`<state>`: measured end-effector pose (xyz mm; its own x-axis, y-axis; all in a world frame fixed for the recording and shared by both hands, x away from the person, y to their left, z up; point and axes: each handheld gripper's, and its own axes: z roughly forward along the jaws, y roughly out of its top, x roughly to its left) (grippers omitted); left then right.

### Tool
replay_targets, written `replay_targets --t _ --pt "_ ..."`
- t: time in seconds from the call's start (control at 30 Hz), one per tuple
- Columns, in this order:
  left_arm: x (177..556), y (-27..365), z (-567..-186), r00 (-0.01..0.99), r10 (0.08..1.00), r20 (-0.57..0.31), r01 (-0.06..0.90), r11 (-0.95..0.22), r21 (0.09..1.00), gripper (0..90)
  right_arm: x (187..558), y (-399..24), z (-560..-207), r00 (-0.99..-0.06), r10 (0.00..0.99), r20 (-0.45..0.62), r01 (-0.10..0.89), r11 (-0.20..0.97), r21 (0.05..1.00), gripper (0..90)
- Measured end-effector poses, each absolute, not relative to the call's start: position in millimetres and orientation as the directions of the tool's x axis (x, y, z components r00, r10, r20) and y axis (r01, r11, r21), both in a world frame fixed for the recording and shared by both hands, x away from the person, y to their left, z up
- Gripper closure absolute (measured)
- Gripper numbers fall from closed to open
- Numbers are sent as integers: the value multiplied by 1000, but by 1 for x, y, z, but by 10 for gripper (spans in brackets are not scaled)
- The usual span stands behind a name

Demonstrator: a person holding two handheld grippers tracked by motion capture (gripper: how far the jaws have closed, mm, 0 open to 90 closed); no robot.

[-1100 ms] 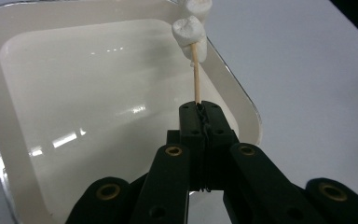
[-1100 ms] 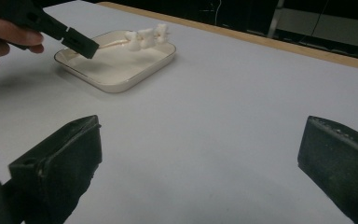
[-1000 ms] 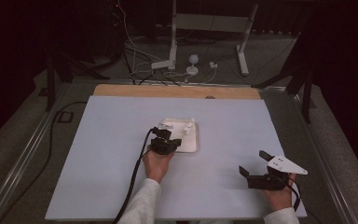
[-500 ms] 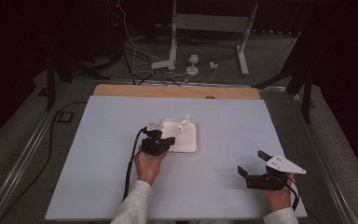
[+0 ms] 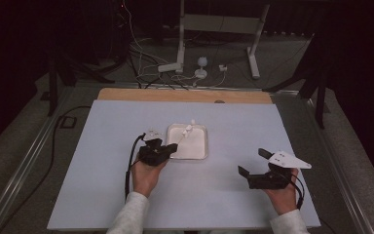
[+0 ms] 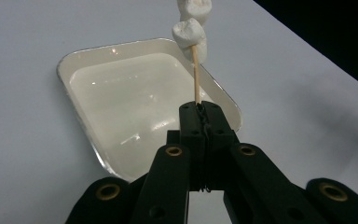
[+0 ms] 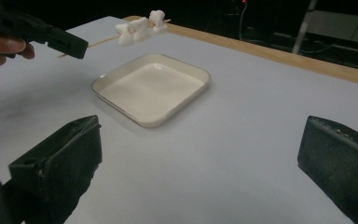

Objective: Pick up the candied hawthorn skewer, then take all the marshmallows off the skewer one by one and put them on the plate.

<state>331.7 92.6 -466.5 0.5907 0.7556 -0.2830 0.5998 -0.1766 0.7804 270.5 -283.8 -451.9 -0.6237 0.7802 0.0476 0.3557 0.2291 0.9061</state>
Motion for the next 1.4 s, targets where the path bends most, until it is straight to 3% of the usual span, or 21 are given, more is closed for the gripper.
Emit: replay_targets --t 0.27,0.8,1.17,1.27,1.4 --pt "322 102 -466 614 741 -273 576 -184 796 900 297 -259 -437 -680 726 99 372 225 901 0" --pt "299 121 -472 653 708 -269 514 -153 844 900 332 -224 -408 -739 667 93 331 239 913 0" --pt "295 122 -468 674 692 -257 486 -153 861 900 356 -197 -409 -750 638 171 401 234 886 0" --pt "294 122 -467 678 689 -255 479 -152 864 900 365 -193 -414 -746 620 245 453 202 868 66" --pt "292 121 -465 686 681 -257 469 -144 872 900 370 -187 -421 -749 575 329 504 171 847 289"
